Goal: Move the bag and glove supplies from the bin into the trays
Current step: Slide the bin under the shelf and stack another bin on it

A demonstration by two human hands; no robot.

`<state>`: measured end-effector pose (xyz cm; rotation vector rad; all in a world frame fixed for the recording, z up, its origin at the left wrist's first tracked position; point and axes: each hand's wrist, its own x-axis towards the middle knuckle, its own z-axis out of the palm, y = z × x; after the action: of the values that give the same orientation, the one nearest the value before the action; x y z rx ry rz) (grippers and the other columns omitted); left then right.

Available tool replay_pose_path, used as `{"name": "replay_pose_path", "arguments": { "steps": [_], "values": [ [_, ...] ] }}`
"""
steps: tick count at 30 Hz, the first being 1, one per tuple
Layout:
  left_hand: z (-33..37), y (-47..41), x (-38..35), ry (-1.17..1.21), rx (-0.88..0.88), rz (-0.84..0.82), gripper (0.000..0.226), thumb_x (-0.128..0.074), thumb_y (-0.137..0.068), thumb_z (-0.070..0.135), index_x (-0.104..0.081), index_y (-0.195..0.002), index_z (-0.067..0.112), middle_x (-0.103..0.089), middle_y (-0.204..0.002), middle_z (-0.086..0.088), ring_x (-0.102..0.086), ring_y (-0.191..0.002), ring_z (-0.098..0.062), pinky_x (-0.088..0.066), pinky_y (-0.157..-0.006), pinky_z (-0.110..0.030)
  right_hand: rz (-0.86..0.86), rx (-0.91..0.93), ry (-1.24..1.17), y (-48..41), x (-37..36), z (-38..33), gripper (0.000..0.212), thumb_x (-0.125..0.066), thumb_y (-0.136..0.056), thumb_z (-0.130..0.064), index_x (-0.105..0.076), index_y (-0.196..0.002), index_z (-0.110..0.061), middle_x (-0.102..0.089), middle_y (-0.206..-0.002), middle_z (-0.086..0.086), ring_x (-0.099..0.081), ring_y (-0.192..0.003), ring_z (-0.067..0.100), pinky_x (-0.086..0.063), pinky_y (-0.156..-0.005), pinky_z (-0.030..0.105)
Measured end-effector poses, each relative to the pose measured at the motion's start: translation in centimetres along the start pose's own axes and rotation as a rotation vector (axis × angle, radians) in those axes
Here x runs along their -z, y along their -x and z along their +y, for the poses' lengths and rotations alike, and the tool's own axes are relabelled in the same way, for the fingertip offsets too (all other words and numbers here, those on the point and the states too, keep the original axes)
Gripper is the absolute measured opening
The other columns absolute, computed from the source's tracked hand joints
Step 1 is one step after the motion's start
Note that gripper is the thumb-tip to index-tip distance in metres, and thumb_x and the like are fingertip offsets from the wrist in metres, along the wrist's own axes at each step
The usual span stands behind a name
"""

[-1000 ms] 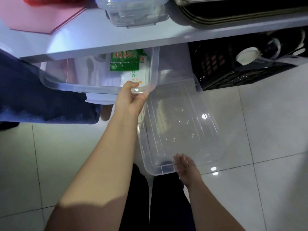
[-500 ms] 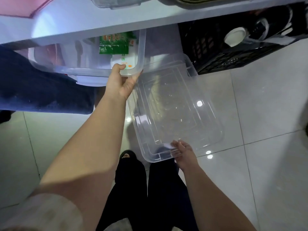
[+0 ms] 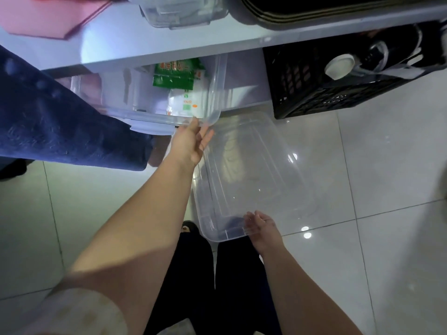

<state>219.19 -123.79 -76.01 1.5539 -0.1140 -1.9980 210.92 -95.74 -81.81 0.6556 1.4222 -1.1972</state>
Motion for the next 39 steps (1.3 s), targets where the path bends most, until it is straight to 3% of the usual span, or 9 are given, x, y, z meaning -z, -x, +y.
{"name": "replay_pose_path", "arguments": {
  "steps": [8,11,16,22,27,30,33,35,39],
  "values": [
    [-0.5,-0.5,0.8,-0.211,0.021,-0.139,0.042,-0.05,-0.098,0.037,-0.045,-0.137,0.022,-0.053,-0.136,0.003,-0.054,-0.119,-0.019,-0.052,-0.093,-0.048,0.062,-0.056,-0.048,-0.5,-1.1,-0.8,0.023,-0.047,-0.097,-0.001,-0.05,-0.119,0.002,-0.062,-0.095,0.02,-0.062,-0.085,0.03,-0.048,-0.094,0.046],
    [-0.5,1.8,2.2,-0.334,0.002,-0.182,0.047,-0.054,-0.096,0.038,-0.042,-0.14,0.028,-0.055,-0.133,0.006,-0.055,-0.118,-0.019,-0.051,-0.095,-0.044,0.077,-0.019,-0.019,1.2,-1.1,-1.5,0.013,-0.05,-0.094,0.002,-0.054,-0.107,0.002,-0.063,-0.092,0.02,-0.062,-0.083,0.03,-0.047,-0.095,0.047],
    [-3.0,8.6,4.7,-0.537,-0.002,-0.161,0.038,-0.06,-0.093,0.022,-0.051,-0.129,0.032,-0.063,-0.125,0.0,-0.06,-0.115,-0.022,-0.048,-0.098,-0.041,0.185,0.11,0.36,5.7,-0.8,-2.3,0.015,-0.068,-0.081,0.001,-0.062,-0.091,0.01,-0.059,-0.076,0.017,-0.055,-0.061,0.021,-0.048,-0.052,0.024],
    [-5.8,14.8,4.9,-0.737,0.153,-0.266,0.029,-0.051,-0.097,0.033,-0.056,-0.126,0.03,-0.063,-0.126,-0.002,-0.058,-0.117,-0.023,-0.048,-0.098,-0.042,0.387,0.316,0.617,10.1,-0.1,-0.6,0.02,-0.055,-0.081,0.001,-0.061,-0.082,-0.018,-0.069,-0.08,0.01,-0.064,-0.072,0.027,-0.054,-0.07,0.039],
    [-6.8,16.8,4.9,-0.553,0.352,-0.36,0.054,-0.041,-0.096,0.053,-0.044,-0.14,0.022,-0.053,-0.134,-0.008,-0.053,-0.123,-0.028,-0.048,-0.095,-0.053,0.449,0.498,0.767,12.8,0.9,2.2,0.027,-0.046,-0.089,-0.004,-0.064,-0.103,-0.018,-0.065,-0.094,-0.007,-0.062,-0.082,0.006,-0.044,-0.067,0.007],
    [-6.6,17.3,4.9,-0.513,0.392,-0.401,0.055,-0.048,-0.09,0.059,-0.054,-0.124,0.016,-0.066,-0.107,-0.007,-0.064,-0.101,-0.027,-0.053,-0.085,-0.055,0.481,0.628,1.067,13.8,2.4,3.3,0.034,-0.039,-0.082,-0.01,-0.062,-0.102,-0.024,-0.065,-0.101,-0.006,-0.061,-0.084,0.018,-0.043,-0.071,0.026],
    [-7.3,18.0,5.0,-0.593,0.361,-0.361,0.032,-0.065,-0.087,0.042,-0.063,-0.095,0.011,-0.074,-0.082,-0.007,-0.071,-0.077,-0.027,-0.06,-0.069,-0.05,0.506,0.937,1.247,14.0,4.3,3.9,0.057,-0.05,-0.065,0.017,-0.067,-0.106,-0.018,-0.069,-0.111,0.0,-0.063,-0.093,0.027,-0.04,-0.077,0.024],
    [-8.6,18.2,5.6,-0.601,0.323,-0.319,0.013,-0.066,-0.088,0.015,-0.057,-0.085,0.007,-0.068,-0.092,-0.013,-0.068,-0.091,-0.036,-0.058,-0.074,-0.052,0.502,1.094,1.276,14.1,5.6,3.8,0.061,-0.057,-0.054,0.024,-0.071,-0.102,-0.011,-0.07,-0.111,0.005,-0.065,-0.095,0.031,-0.044,-0.086,0.031],
    [-10.8,18.0,7.0,-0.434,0.376,-0.378,0.03,-0.055,-0.085,-0.01,-0.044,-0.102,0.012,-0.057,-0.105,-0.02,-0.062,-0.105,-0.043,-0.048,-0.09,-0.06,0.503,1.214,1.346,14.3,7.9,3.9,0.057,-0.064,-0.056,0.025,-0.069,-0.104,-0.004,-0.068,-0.114,0.014,-0.063,-0.1,0.037,-0.048,-0.088,0.045]
  ]
}}
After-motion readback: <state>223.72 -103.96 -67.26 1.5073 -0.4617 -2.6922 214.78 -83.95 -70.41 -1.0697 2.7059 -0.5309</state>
